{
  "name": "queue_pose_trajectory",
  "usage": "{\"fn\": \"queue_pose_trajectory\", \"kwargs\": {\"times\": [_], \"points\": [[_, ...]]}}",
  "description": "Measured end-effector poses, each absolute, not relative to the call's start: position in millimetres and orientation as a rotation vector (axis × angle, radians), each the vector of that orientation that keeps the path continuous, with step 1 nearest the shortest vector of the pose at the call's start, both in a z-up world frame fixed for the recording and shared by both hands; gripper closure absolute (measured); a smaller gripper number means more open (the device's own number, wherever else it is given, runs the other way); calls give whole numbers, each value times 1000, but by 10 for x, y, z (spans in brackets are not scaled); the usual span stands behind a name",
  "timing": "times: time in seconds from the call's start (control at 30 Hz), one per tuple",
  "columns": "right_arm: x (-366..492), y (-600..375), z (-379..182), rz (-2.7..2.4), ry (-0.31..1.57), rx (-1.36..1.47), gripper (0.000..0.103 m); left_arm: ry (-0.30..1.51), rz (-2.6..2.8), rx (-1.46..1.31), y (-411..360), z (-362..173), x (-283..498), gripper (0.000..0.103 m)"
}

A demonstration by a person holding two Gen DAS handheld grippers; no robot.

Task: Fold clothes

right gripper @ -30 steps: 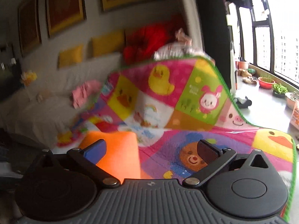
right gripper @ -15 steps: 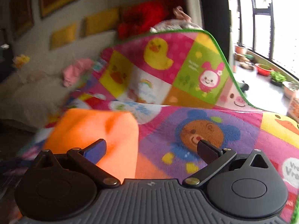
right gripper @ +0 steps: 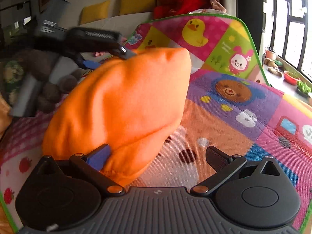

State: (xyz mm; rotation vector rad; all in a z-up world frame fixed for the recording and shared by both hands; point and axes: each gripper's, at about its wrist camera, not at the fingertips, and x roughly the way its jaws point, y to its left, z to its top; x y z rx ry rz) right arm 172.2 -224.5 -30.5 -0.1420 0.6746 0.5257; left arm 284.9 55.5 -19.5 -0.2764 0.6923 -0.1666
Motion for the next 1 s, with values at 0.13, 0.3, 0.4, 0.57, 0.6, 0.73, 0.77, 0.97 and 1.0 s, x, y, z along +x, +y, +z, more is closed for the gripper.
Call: {"fn": "queue_pose_trajectory", "kwargs": {"times": [0.13, 0.3, 0.4, 0.57, 0.6, 0.73, 0.77, 0.97, 1.0], "points": [[1694, -2313, -268, 560, 703, -84, 0, 727, -164, -318, 662, -366, 2896, 0], [1758, -2318, -341, 585, 750, -17, 0, 681, -145, -345, 793, -273, 2657, 0], [1748, -2244, -313, 586, 732, -58, 0, 623, -155, -371, 861, -155, 2390, 0], [1825, -2356, 12, 626, 634, 22, 0, 622, -185, -332, 861, -202, 2102, 0], [1889, -2406, 94, 614, 611, 71, 0, 625, -188, -315, 851, -224, 2074, 0], [2238, -2487, 264, 430, 543, 156, 0, 624, -196, -316, 879, -258, 2068, 0], [2341, -2480, 248, 377, 540, 153, 0, 625, -198, -319, 889, -264, 2069, 0], [2568, -2083, -97, 377, 690, 76, 0, 620, -201, -339, 950, -251, 2050, 0], [2500, -2003, -107, 413, 684, 64, 0, 615, -200, -344, 967, -244, 2044, 0]]}}
